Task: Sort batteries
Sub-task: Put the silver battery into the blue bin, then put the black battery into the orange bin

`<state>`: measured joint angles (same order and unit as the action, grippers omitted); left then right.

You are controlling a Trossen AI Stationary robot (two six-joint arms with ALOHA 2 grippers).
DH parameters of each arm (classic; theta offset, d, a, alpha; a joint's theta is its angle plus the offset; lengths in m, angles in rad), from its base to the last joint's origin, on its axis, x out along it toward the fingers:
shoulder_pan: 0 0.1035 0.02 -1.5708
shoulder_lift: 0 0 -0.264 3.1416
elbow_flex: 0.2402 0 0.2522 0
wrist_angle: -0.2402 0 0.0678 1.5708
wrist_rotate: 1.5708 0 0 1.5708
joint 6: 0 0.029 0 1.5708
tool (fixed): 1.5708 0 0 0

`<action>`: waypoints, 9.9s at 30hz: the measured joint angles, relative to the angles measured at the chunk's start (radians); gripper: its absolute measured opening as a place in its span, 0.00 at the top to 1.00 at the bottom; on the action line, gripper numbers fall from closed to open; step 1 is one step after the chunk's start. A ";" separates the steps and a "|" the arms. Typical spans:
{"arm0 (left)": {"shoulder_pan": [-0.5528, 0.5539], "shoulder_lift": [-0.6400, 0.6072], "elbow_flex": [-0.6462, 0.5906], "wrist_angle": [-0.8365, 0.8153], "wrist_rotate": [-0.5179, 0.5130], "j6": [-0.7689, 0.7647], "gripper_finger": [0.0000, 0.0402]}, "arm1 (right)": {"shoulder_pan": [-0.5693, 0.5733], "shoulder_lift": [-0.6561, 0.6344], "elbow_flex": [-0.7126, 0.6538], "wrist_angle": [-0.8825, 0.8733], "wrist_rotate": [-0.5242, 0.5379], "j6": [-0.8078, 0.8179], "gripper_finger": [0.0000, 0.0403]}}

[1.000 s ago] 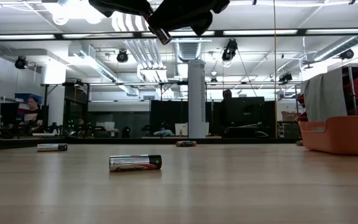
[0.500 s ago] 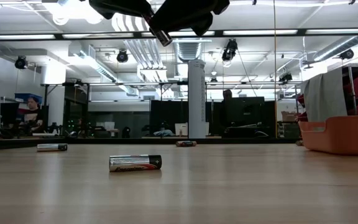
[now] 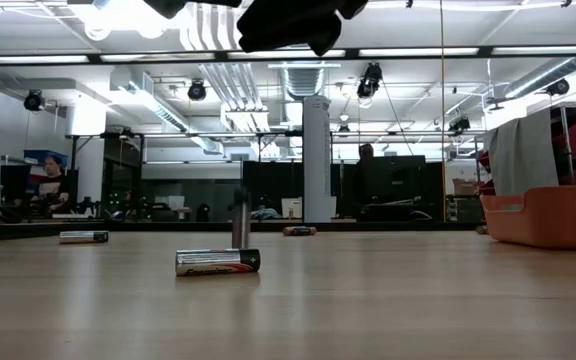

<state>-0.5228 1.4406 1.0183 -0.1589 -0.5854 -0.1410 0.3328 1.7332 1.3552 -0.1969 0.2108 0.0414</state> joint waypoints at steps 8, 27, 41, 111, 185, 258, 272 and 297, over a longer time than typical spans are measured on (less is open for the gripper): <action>-0.011 -0.002 0.000 -0.262 0.107 -0.219 1.00 | 0.000 -0.003 -0.012 -0.180 0.001 0.113 0.82; -0.031 -0.043 0.000 -0.552 0.021 -0.376 1.00 | -0.171 0.141 -0.035 -0.102 0.037 0.571 0.82; -0.066 -0.278 -0.005 -0.745 -0.142 -0.392 1.00 | -0.161 0.326 0.067 -0.074 -0.010 0.751 0.48; -0.110 -0.221 -0.410 0.250 -0.034 -0.154 0.61 | -0.006 0.204 0.212 0.005 0.108 0.096 0.92; -0.099 -0.200 -0.390 0.320 -0.019 -0.085 0.92 | -0.003 0.203 0.212 0.033 0.105 0.079 0.76; -0.299 -0.343 -0.362 -0.845 0.456 -1.074 0.89 | 0.001 0.123 0.212 -0.238 0.101 0.168 0.56; -0.299 -0.343 -0.359 -0.838 0.457 -1.074 0.87 | 0.001 0.123 0.212 -0.236 0.102 0.168 0.52; -0.298 -0.343 -0.332 -0.838 0.456 -1.075 0.81 | 0.001 0.123 0.212 -0.236 0.102 0.167 0.52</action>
<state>-0.8211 1.0981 0.6862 -0.9968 -0.1291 -1.2159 0.3336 1.8565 1.5677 -0.4328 0.3126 0.2081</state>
